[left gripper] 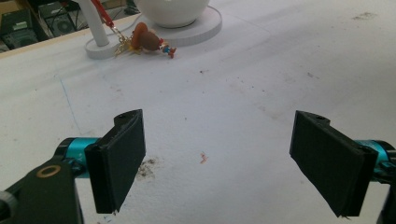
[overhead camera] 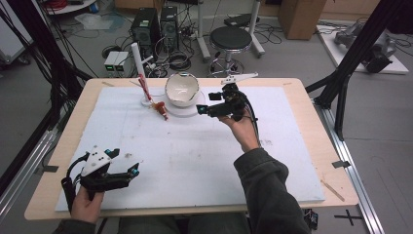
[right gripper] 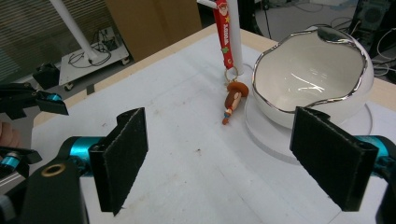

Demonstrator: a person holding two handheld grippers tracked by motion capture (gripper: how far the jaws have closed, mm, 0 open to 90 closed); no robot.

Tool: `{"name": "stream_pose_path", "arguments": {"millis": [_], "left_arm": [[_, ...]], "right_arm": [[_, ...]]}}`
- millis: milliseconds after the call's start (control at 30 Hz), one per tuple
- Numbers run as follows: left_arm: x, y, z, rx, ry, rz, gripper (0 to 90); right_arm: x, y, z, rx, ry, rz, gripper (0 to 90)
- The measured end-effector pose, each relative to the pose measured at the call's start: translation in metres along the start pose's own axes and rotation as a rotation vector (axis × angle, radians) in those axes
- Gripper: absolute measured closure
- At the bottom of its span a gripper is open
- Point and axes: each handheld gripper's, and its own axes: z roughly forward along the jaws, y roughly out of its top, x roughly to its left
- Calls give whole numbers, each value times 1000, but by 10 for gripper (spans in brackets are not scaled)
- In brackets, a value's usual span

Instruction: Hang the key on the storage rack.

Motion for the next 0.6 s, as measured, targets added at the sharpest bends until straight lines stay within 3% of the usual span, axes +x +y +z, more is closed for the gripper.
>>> {"name": "stream_pose_path", "arguments": {"millis": [600], "left_arm": [[0, 0, 1, 5, 0, 4, 187]], "right_arm": [[1, -19, -16, 6, -50, -4, 119]]}}
